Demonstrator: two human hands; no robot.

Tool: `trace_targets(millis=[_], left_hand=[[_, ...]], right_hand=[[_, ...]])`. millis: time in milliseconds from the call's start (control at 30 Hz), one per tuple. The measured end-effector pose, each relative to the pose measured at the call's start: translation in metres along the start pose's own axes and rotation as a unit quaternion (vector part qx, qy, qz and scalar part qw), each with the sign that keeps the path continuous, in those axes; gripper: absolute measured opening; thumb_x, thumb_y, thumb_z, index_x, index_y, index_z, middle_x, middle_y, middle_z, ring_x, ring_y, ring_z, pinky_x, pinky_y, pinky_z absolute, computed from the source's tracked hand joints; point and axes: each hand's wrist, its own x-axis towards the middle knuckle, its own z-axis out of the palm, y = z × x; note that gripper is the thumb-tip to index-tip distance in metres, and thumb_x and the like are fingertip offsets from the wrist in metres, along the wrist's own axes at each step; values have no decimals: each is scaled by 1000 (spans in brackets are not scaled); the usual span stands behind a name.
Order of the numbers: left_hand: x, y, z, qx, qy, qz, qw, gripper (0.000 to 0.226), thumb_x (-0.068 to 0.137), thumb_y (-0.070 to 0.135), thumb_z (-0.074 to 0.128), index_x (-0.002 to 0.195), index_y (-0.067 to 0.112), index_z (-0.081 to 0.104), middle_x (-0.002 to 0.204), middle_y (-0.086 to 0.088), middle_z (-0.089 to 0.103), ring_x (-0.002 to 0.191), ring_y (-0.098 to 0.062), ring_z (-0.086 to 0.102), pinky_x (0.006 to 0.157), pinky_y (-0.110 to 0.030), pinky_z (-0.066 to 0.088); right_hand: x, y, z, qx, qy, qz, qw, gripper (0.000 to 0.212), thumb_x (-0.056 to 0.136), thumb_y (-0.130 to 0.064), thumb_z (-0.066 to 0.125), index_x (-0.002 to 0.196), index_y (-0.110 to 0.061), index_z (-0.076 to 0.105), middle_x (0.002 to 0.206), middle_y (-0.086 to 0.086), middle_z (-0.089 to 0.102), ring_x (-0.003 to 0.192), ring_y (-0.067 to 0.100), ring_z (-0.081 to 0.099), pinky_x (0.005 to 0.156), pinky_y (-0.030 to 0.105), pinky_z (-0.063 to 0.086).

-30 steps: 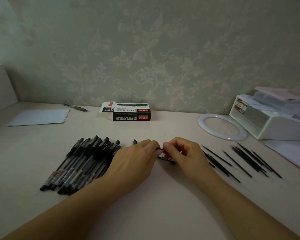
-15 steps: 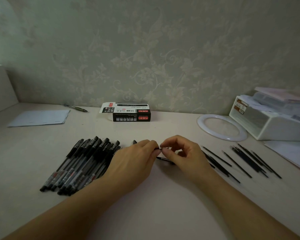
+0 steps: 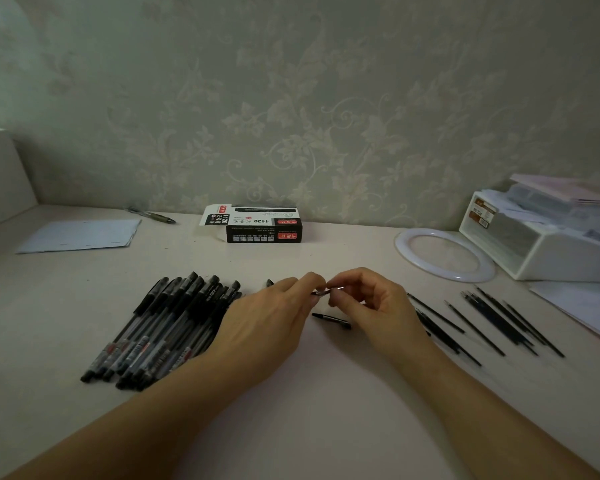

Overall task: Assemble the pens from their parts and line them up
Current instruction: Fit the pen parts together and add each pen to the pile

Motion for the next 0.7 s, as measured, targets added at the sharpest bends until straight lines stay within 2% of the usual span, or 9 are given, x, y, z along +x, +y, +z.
trace_targets(millis=[100,233,333,400,533,600,700], left_hand=[[1,0,0,14,-2,-2,1000,21,101,40,25,120,42,36,96,9,56,72,-16,57,56,-35,49],[2,-1,-1,24,-9,-11,1000,21,102,38,26,120,42,35,94,9,54,69,-16,55,53,-33,46],[1,0,-1,28,-10,-17,999,21,102,37,27,120,42,36,92,8,54,69,-17,55,52,-33,46],[2,-1,0,27,-9,-27,999,20,102,38,27,120,42,35,93,9,54,72,-17,55,54,-35,48],[2,-2,0,22,-1,-35,999,20,102,37,27,120,42,35,92,10,54,73,-16,54,55,-36,49],[2,-2,0,21,-2,-34,999,21,102,37,28,120,41,37,91,9,55,72,-17,54,54,-36,49],[2,-2,0,18,-3,-35,999,21,102,37,28,120,41,37,93,9,56,73,-17,56,56,-37,50]], right_hand=[[0,1,-1,5,47,10,999,11,90,-12,68,89,-23,71,77,-4,72,72,2,66,62,9,46],[0,2,0,-17,82,14,996,11,88,-17,70,85,-27,70,77,-7,72,76,10,67,67,15,50],[1,4,-2,-8,109,20,994,11,89,-17,69,84,-27,70,77,-9,71,75,8,66,69,14,50],[1,6,-3,-42,123,26,991,12,88,-16,69,83,-28,69,77,-11,70,74,5,64,67,11,48],[-1,7,0,-185,81,10,979,12,84,-14,70,80,-25,69,70,-11,65,66,1,56,61,9,42],[-2,8,3,-247,46,1,968,9,84,-15,69,82,-23,70,74,-10,65,66,2,55,61,9,41],[-1,10,1,-276,31,3,961,6,86,-18,68,84,-21,72,80,-9,64,68,1,55,63,9,39]])
